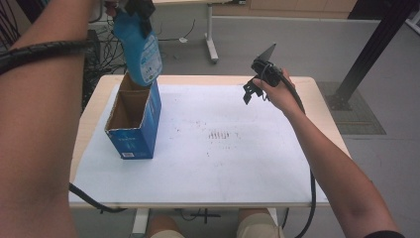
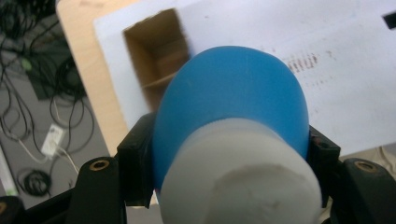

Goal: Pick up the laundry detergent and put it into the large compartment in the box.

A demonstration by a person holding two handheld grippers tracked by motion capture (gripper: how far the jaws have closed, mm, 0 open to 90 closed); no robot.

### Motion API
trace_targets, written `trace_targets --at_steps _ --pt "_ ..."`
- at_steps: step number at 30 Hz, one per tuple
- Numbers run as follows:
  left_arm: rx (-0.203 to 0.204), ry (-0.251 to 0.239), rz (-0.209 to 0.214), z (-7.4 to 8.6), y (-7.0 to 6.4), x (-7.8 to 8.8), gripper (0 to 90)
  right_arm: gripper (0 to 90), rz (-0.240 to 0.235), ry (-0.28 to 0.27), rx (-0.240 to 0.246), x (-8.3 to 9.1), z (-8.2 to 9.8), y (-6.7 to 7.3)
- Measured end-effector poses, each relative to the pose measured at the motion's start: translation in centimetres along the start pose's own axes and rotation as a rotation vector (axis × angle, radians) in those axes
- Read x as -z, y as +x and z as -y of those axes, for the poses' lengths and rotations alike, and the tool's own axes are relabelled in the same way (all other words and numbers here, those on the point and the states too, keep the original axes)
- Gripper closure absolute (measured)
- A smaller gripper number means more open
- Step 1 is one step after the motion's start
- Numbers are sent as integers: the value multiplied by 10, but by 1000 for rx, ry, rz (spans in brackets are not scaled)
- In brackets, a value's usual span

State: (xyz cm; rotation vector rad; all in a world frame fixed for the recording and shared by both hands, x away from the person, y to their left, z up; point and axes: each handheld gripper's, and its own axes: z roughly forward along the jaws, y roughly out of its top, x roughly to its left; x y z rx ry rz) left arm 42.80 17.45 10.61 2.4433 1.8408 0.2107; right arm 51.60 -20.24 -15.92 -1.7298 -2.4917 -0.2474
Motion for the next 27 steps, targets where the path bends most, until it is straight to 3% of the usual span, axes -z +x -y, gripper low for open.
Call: trace_targets --at_steps 3,8,11,19,27 --pt "66 0 -18 5 12 1 367 71 4 -4 -1 2 0 2" --pt "169 3 -13 13 32 1 368 71 11 0 2 3 -2 6" --pt "213 -1 -15 17 40 -2 368 71 11 3 0 4 -2 8" --pt "265 -5 9 23 53 -13 368 71 15 0 4 5 -2 8" --pt "284 5 18 22 58 -27 368 71 16 6 7 3 -3 10"
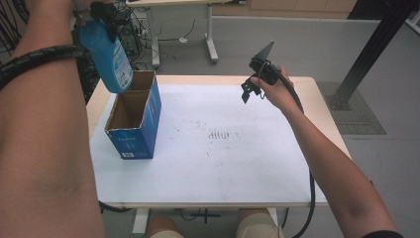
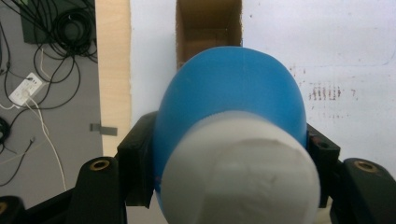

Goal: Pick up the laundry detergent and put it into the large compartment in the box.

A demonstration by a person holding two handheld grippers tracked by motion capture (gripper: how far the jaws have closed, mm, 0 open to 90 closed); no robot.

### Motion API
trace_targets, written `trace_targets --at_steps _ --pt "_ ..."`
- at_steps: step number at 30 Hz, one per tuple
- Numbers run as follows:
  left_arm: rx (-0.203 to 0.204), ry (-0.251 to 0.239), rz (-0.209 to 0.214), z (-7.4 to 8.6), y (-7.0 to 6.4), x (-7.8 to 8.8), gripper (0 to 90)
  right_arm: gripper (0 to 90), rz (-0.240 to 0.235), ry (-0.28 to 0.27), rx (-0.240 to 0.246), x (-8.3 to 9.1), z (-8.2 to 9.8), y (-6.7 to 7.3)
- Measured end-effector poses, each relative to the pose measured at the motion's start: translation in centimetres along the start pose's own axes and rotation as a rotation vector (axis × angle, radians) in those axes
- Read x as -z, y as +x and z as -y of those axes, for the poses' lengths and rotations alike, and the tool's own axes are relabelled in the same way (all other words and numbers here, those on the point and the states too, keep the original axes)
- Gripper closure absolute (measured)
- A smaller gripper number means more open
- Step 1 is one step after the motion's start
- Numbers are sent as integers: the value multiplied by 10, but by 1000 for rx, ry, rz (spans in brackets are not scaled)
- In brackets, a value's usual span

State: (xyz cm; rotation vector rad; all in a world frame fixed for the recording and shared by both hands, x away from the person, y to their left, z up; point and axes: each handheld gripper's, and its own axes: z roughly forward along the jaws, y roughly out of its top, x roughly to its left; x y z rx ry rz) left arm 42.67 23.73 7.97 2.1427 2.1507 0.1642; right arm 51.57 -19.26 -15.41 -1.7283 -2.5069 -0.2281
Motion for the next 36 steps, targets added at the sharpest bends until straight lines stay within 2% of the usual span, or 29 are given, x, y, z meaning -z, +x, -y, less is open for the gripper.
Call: trace_targets --at_steps 15,19,26,36 --pt "28 33 10 -2 7 -32 368 71 0 0 9 -3 -1 4" --pt "28 49 1 -3 7 -41 368 71 0 2 7 -3 -1 4" --pt "44 56 9 0 15 -60 368 71 -1 2 15 -2 -1 6" --pt "46 70 17 1 18 -83 368 71 4 1 19 -3 -2 7"
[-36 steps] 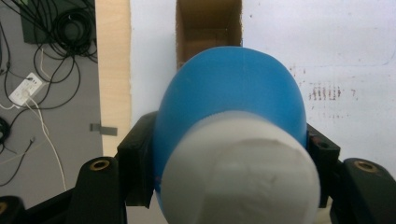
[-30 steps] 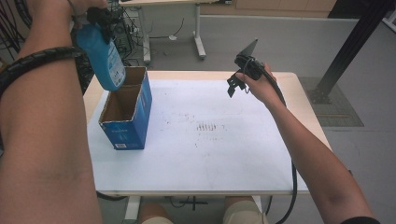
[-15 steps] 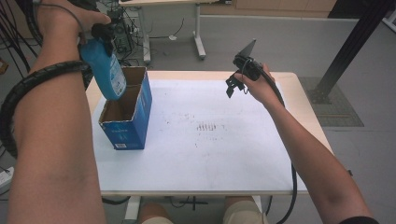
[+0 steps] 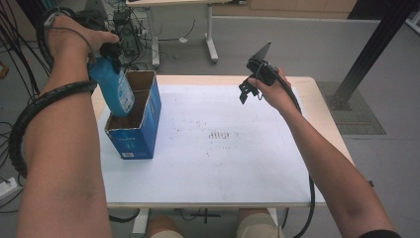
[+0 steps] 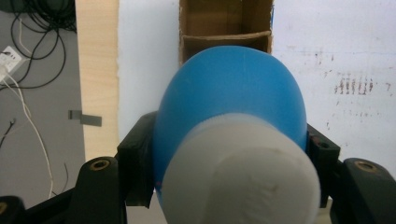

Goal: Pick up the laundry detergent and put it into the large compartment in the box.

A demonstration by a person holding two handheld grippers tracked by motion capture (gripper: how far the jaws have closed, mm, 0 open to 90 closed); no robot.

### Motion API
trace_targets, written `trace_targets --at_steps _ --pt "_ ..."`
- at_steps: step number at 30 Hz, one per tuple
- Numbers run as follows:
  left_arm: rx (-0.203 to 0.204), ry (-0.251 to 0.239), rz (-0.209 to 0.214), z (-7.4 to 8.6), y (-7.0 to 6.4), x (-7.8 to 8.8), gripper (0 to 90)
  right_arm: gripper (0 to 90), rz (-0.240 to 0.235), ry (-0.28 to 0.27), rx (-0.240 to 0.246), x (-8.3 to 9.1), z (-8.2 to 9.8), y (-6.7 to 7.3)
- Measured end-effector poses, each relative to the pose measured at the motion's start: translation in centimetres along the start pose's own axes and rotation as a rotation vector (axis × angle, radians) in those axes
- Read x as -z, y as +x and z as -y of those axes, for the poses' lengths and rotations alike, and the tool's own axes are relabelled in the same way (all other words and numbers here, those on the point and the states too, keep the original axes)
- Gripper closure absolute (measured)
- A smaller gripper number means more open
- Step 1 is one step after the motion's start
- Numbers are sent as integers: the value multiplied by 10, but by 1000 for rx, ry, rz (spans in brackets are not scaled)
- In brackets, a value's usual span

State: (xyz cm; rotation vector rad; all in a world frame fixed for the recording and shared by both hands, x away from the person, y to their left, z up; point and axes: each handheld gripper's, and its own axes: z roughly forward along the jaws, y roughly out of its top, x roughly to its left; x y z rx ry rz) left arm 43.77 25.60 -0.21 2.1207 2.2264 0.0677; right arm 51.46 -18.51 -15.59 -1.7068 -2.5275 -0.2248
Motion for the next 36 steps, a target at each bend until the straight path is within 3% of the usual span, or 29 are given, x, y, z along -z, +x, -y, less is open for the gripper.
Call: trace_targets --at_steps 11,23,36 --pt "-12 11 -1 -1 -3 -27 368 71 2 4 0 -1 -1 1" --pt "2 16 3 0 -2 -61 368 71 6 9 -1 -2 -2 0" --pt "-6 20 -13 4 -10 -96 368 71 9 13 -6 -5 -2 1"
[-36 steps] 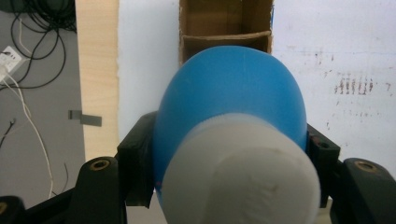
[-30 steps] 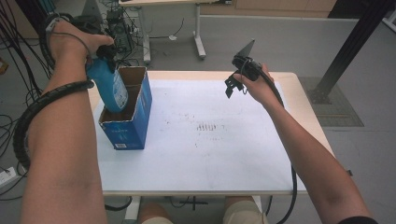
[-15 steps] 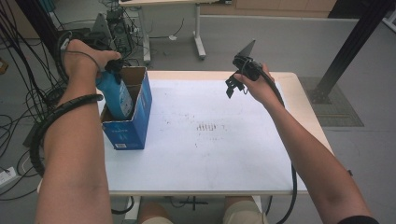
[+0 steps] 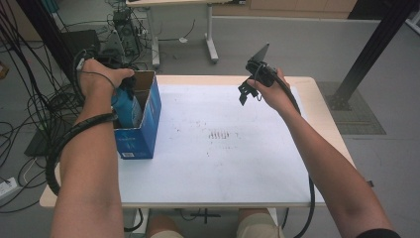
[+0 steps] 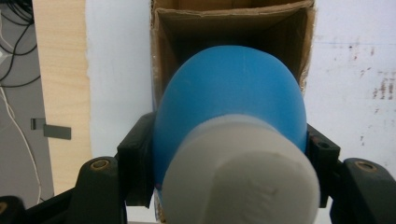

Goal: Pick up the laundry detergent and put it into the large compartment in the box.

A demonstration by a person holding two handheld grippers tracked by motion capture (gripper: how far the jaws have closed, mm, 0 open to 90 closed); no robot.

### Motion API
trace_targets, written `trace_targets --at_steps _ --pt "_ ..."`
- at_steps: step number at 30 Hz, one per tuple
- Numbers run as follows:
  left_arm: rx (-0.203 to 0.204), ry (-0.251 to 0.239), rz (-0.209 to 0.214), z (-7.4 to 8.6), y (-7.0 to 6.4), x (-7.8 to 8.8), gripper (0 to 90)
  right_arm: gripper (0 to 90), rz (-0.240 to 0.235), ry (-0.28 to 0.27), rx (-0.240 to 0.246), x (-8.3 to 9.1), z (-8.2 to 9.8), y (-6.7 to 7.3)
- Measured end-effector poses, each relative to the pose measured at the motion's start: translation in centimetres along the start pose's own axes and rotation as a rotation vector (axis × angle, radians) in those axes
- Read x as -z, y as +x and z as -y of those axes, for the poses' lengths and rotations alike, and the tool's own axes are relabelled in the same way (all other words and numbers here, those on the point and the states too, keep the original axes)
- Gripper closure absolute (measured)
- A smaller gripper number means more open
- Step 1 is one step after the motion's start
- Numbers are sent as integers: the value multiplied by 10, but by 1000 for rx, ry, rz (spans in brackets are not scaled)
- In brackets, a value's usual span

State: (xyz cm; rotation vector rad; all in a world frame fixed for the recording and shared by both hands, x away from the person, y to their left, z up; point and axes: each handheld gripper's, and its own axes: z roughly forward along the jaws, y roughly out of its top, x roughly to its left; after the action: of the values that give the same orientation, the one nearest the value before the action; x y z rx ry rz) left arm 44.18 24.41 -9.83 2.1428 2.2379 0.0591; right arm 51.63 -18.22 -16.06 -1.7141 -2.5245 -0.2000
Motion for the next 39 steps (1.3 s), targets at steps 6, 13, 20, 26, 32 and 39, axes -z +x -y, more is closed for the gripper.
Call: trace_targets --at_steps 6,13,20,26,32,39 --pt "-6 2 -8 1 -5 -15 368 71 0 3 1 -1 0 -1" --pt "-7 3 -11 3 -8 -31 368 71 -3 7 -5 -5 1 -3" --pt "-11 18 -9 2 -7 -44 369 71 -6 6 -13 -6 1 -6" --pt "-17 25 -10 2 -7 -51 369 71 -6 8 -9 -7 1 -6" --pt "-25 35 -14 0 -9 -57 369 71 -12 13 -15 -9 -1 -7" --pt "-30 36 -14 0 -8 -59 368 71 -12 5 -15 -9 0 -8"
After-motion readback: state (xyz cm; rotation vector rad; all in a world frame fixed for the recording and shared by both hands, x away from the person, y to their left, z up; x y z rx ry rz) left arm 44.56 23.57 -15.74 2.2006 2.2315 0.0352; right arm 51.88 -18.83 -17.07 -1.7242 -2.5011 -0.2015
